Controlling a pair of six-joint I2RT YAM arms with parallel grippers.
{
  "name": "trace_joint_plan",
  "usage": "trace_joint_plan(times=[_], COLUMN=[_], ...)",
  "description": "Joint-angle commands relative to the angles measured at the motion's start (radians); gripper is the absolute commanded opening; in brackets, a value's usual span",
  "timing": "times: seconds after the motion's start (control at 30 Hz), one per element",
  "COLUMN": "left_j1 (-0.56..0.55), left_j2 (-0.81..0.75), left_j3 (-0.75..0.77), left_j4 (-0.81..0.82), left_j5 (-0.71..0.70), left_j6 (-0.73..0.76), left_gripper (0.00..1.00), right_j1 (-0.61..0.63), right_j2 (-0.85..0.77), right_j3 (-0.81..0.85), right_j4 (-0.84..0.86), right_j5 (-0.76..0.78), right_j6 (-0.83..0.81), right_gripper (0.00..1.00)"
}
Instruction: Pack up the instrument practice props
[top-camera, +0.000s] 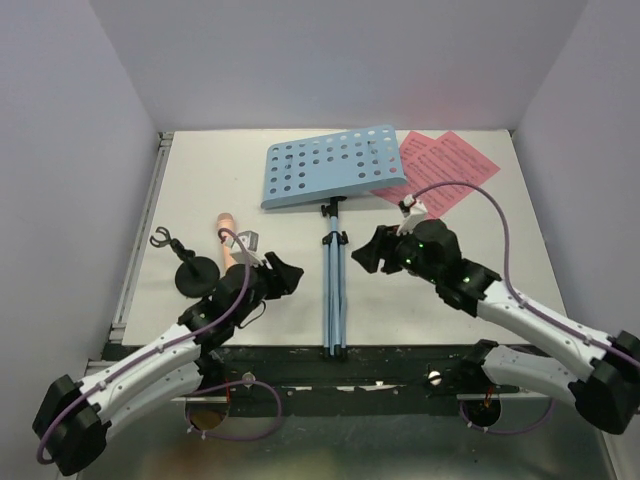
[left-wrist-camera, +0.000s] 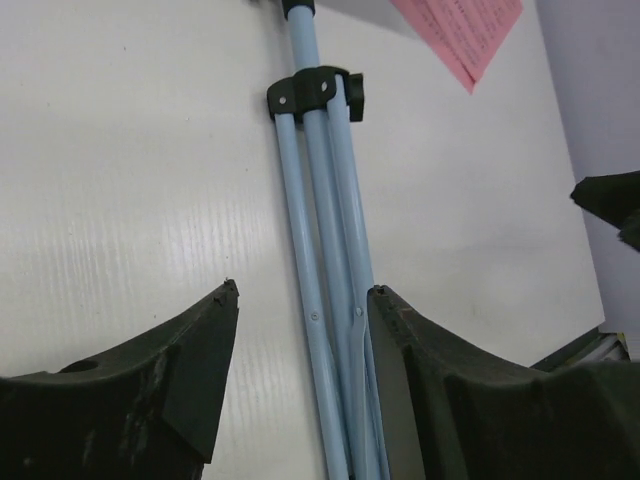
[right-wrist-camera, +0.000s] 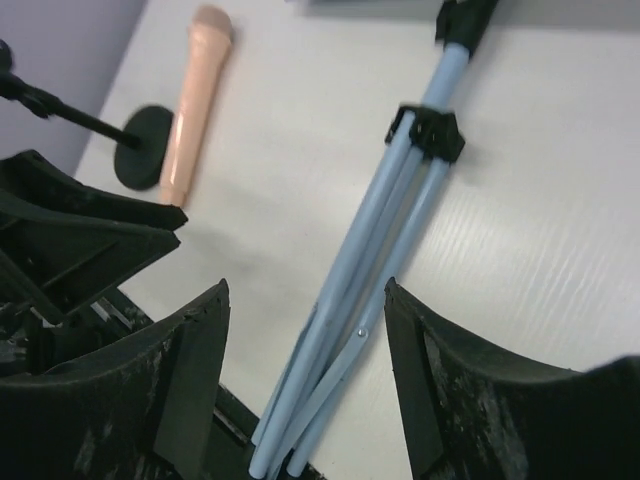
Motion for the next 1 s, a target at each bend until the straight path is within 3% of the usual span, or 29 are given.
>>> trace_joint_plan(times=[0.0,0.23,0.4,0.53,0.67,0.97], left_j1=[-0.008,-0.008,-0.008,-0.008,-0.008,-0.008], left_j2=[-0.189,-0.346,-0.365,-0.31,-0.253,-0.283], left_j3=[0.047,0.122,0.197,0.278,0.35,0.346], left_j4=[-0.169,-0.433,-0.533,-0.716,-0.812,-0.748], left_j5=[-0.104,-0.323,-0.365,-0.443,-0.449,-0.434], left_j6=[0.104,0.069,-0.03,-0.147,-0.169,-0.089], left_gripper=[0.68,0.99,0.99,0.99,0.99,0.99], right_j1=[-0.001,-0.002,-0.001,-0.004,-0.001,-0.001], right_j2=[-0.179,-0.337,-0.409,-0.443,-0.445,-0.461], right_j3=[-0.031,-0.103,-0.112,-0.126,-0.114,-0.106], right_j4=[-0.089,-0.065,-0.046,-0.025,-0.048,-0.054], right_j5=[0.138,0.189,0.262,0.321,0.341,0.342], right_j6=[-0.114,-0.094,-0.082,-0.054,-0.042,-0.028], right_gripper=[0.72,0.73,0.74,0.74,0.75,0.75])
